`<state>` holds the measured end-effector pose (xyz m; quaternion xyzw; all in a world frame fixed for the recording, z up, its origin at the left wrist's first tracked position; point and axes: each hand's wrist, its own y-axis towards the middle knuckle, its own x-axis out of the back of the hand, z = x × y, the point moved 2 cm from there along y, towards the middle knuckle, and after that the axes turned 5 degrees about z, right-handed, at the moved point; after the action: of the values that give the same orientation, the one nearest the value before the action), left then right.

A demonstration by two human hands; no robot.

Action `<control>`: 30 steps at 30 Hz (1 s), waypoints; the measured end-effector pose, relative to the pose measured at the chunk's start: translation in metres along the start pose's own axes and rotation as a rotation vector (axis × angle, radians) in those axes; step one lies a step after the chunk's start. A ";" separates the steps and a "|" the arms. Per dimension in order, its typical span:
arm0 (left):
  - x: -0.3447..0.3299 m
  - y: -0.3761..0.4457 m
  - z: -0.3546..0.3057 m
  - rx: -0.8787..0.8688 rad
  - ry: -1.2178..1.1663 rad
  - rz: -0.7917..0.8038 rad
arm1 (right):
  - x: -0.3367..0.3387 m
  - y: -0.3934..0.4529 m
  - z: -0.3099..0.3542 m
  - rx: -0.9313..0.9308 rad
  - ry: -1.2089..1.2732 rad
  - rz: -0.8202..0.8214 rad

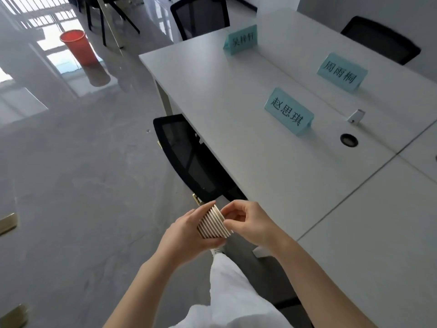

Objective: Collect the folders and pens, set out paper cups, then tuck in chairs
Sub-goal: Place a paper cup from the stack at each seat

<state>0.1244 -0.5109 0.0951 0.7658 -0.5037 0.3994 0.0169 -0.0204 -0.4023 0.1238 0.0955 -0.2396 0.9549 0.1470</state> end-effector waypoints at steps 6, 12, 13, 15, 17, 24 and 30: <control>0.054 0.094 -0.008 0.021 0.042 -0.001 | 0.051 0.094 0.028 -0.011 0.019 -0.042; 0.100 0.163 -0.006 0.049 0.068 -0.057 | 0.125 0.164 0.044 -0.028 -0.007 -0.246; 0.105 0.170 -0.004 0.057 0.058 -0.068 | 0.136 0.171 0.042 -0.052 -0.061 -0.300; 0.113 0.180 0.002 0.079 0.039 -0.080 | 0.152 0.184 0.031 -0.106 -0.222 -0.386; 0.119 0.190 0.007 0.091 0.035 -0.069 | 0.161 0.193 0.017 -0.154 -0.410 -0.449; 0.135 0.217 0.005 0.079 0.037 -0.034 | 0.160 0.222 -0.030 -0.207 -0.778 -0.326; 0.140 0.223 0.008 0.071 0.018 -0.051 | 0.155 0.223 -0.029 -0.201 -0.799 -0.333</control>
<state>-0.0215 -0.7305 0.0941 0.7748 -0.4695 0.4234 0.0043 -0.2423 -0.5394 0.0425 0.4797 -0.3506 0.7782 0.2034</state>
